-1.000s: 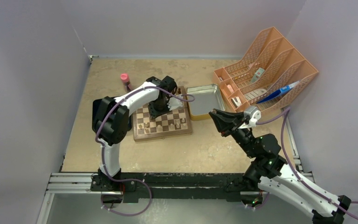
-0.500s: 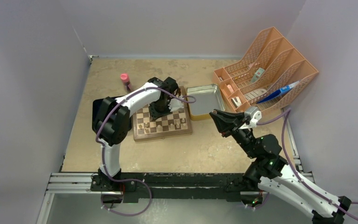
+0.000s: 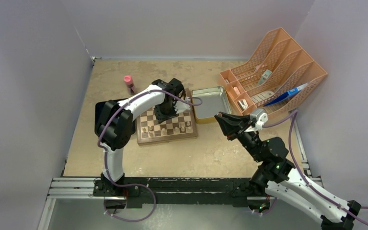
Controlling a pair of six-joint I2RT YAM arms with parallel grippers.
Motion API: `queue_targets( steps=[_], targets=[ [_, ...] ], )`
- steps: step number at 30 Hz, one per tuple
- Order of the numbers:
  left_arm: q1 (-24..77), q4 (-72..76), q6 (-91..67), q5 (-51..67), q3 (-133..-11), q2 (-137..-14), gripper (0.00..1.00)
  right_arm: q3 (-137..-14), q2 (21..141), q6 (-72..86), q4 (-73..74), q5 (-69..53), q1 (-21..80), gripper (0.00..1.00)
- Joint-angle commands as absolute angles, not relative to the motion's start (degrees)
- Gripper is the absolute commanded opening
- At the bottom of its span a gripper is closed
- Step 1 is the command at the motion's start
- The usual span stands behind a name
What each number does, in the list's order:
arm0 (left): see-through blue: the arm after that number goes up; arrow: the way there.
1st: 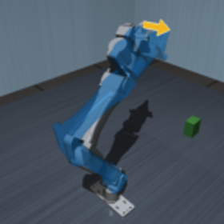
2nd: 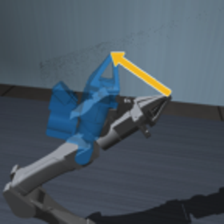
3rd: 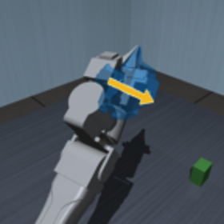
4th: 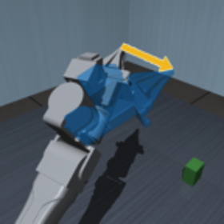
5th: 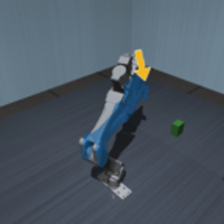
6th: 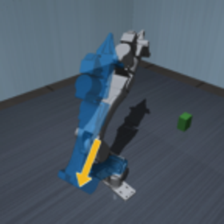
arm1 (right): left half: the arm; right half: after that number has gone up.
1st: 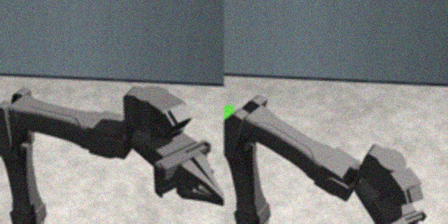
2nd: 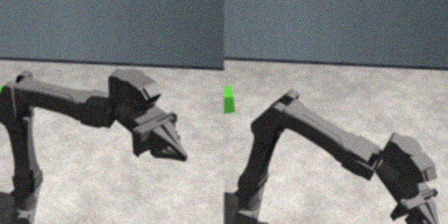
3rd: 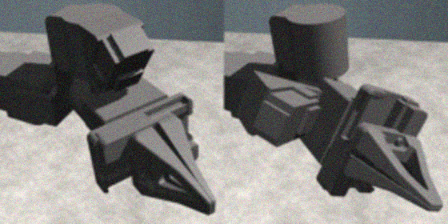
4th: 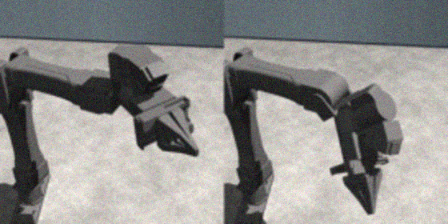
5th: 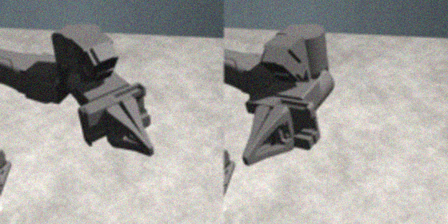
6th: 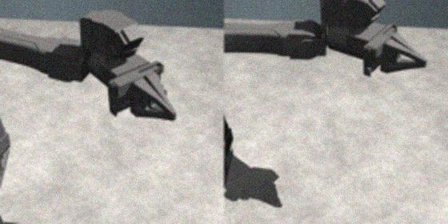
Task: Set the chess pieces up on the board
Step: Place the chess piece on the chessboard, then adjust the chess piece on the chessboard.
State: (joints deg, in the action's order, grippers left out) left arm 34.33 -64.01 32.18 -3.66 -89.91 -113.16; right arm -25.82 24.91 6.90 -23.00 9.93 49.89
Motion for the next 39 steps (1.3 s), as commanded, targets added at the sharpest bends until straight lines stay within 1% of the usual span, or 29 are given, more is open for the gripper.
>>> queue_targets(
  steps=[1, 11, 14, 15, 16, 18, 22, 24, 26, 31, 34, 39],
  targets=[
    [34.7, -57.3, 32.3, -0.4, -90.5, -106.0, 0.27, -28.2, 25.7, 7.0, -26.3, 10.3, 50.3, 0.12],
    [34.3, -38.7, 24.5, 5.2, -81.9, -90.3, 0.29, -27.8, 25.4, 7.8, -26.7, 10.7, 50.2, 0.12],
    [33.5, -32.8, 17.1, 2.0, -79.1, -86.8, 0.29, -27.5, 25.7, 8.5, -26.8, 10.8, 50.2, 0.12],
    [33.3, -31.1, 13.4, -1.3, -78.5, -86.1, 0.29, -27.4, 25.8, 8.6, -27.0, 10.8, 50.3, 0.12],
    [33.2, -30.7, 8.9, -4.6, -78.8, -85.9, 0.29, -27.1, 25.9, 8.8, -27.2, 10.7, 50.2, 0.12],
    [32.5, -33.2, 2.2, -6.2, -80.1, -85.8, 0.28, -26.9, 26.2, 9.3, -27.4, 10.6, 50.2, 0.12],
    [31.1, -36.4, -9.8, -2.4, -80.3, -84.6, 0.28, -26.3, 26.8, 10.4, -28.0, 10.4, 50.2, 0.12],
    [30.1, -34.2, -14.4, -0.4, -76.8, -83.1, 0.26, -26.0, 26.9, 10.9, -28.3, 10.4, 50.3, 0.12],
    [29.5, -31.7, -17.5, 2.6, -73.3, -81.8, 0.25, -25.8, 27.0, 11.3, -28.3, 10.3, 50.3, 0.12],
    [29.0, -28.3, -20.8, 3.9, -68.0, -81.9, 0.24, -26.2, 27.9, 11.9, -26.7, 11.2, 50.3, 0.12],
    [29.0, -28.0, -21.3, 0.8, -66.5, -83.3, 0.21, -26.2, 27.7, 12.1, -26.5, 11.5, 50.2, 0.12],
    [28.7, -26.8, -22.0, -3.9, -63.9, -85.5, 0.21, -26.3, 27.6, 12.1, -26.8, 11.4, 50.3, 0.12]
  ],
)
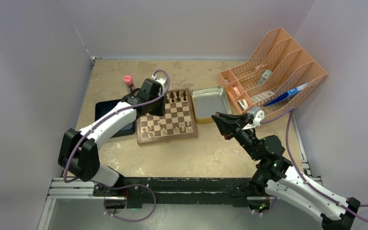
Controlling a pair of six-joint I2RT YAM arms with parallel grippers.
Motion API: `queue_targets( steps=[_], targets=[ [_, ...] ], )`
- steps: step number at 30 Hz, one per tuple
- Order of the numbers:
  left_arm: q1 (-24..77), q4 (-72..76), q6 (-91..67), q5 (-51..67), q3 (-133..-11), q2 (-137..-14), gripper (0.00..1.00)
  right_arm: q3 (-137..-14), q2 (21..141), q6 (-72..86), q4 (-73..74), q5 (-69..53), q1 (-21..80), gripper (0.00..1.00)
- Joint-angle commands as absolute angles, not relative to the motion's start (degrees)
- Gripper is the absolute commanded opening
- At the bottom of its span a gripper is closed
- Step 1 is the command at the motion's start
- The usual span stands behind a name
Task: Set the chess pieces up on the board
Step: Adjust the chess piece on the chessboard.
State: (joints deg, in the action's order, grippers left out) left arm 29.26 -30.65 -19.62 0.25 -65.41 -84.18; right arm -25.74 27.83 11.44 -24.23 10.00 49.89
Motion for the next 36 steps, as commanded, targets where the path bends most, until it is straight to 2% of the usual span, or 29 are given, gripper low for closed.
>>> queue_targets(
  steps=[1, 18, 21, 26, 36],
  targets=[
    [28.7, -26.9, -22.1, -4.7, -63.5, -86.2, 0.22, -26.4, 27.7, 12.0, -26.7, 11.3, 50.2, 0.12],
    [26.9, -24.3, -22.2, -2.9, -60.6, -92.4, 0.27, -26.5, 28.4, 11.7, -27.2, 11.3, 50.3, 0.12],
    [26.9, -24.8, -22.1, -2.2, -60.7, -93.2, 0.25, -26.5, 28.6, 11.7, -27.1, 11.0, 50.3, 0.12],
    [26.9, -27.2, -22.2, -3.1, -61.2, -92.7, 0.18, -26.4, 28.6, 11.6, -27.6, 11.1, 50.3, 0.12],
    [27.0, -31.7, -22.3, -2.6, -61.7, -90.5, 0.14, -26.4, 29.9, 11.9, -28.9, 10.4, 50.3, 0.12]
  ],
)
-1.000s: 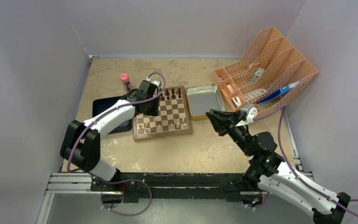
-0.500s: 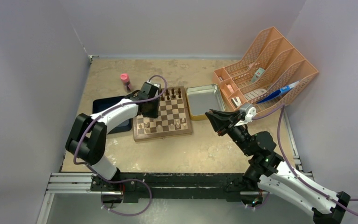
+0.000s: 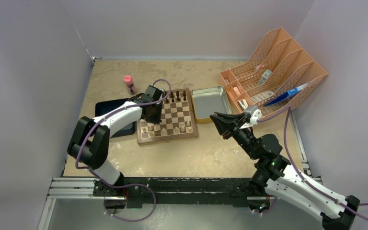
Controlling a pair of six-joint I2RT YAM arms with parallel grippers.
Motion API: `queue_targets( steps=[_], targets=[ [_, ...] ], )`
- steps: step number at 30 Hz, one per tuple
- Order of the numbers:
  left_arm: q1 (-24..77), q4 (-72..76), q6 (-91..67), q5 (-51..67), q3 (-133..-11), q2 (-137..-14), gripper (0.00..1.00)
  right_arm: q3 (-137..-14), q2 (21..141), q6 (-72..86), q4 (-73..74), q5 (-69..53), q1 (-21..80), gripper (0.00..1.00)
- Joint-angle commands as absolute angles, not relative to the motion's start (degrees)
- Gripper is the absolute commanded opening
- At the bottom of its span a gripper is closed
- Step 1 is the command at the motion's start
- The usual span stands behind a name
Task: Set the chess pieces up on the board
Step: Adjust the chess piece on the chessboard.
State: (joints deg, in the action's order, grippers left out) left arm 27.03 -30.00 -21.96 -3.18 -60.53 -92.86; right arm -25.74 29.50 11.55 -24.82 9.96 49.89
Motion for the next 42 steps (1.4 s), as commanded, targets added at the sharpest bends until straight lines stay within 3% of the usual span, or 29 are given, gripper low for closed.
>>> queue_targets(
  steps=[1, 22, 42],
  targets=[
    [27.1, -31.8, -22.2, -2.5, -61.6, -90.6, 0.15, -26.4, 30.0, 11.9, -28.9, 10.4, 50.3, 0.12],
    [27.3, -32.5, -22.0, -1.2, -62.2, -92.6, 0.15, -26.4, 30.1, 12.4, -29.2, 10.3, 50.3, 0.12],
    [27.5, -31.5, -22.2, -0.3, -65.4, -90.8, 0.26, -26.1, 31.7, 13.8, -29.5, 9.9, 50.3, 0.12]
  ],
)
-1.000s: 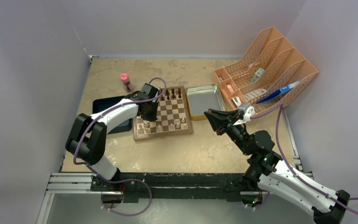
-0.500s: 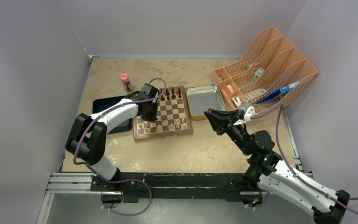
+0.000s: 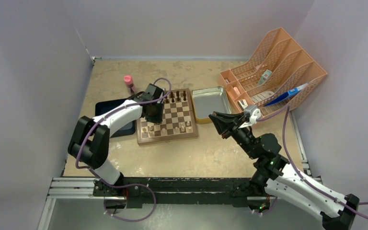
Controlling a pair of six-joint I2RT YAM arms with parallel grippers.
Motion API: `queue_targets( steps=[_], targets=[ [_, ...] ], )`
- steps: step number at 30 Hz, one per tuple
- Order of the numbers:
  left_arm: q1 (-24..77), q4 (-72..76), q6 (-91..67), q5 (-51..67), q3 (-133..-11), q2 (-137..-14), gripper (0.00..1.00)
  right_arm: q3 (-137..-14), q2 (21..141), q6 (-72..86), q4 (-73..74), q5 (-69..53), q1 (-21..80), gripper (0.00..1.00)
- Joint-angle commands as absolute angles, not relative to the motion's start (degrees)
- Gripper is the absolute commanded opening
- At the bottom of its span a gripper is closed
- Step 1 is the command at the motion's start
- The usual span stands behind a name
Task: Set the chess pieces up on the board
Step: Adjust the chess piece on the chessboard, then place the chess piece on the chessboard.
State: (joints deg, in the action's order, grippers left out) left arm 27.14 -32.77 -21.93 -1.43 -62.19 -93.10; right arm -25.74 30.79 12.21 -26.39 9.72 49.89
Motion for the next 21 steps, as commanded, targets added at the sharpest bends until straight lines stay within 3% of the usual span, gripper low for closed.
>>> queue_targets(
  steps=[1, 8, 16, 21],
  targets=[
    [27.5, -31.2, -22.3, -0.3, -65.7, -90.3, 0.27, -26.2, 32.2, 14.4, -29.1, 10.0, 50.3, 0.12],
    [27.1, -24.1, -22.0, 7.8, -62.6, -81.0, 0.29, -27.7, 36.7, 21.7, -25.4, 7.5, 50.3, 0.13],
    [27.0, -7.8, -21.5, 29.0, -55.1, -63.7, 0.32, -32.3, 50.0, 37.3, -21.1, 4.9, 50.1, 0.13],
    [27.0, -4.0, -24.0, 37.6, -51.4, -56.5, 0.33, -31.3, 52.9, 49.5, -27.3, 2.9, 49.7, 0.12]
  ],
)
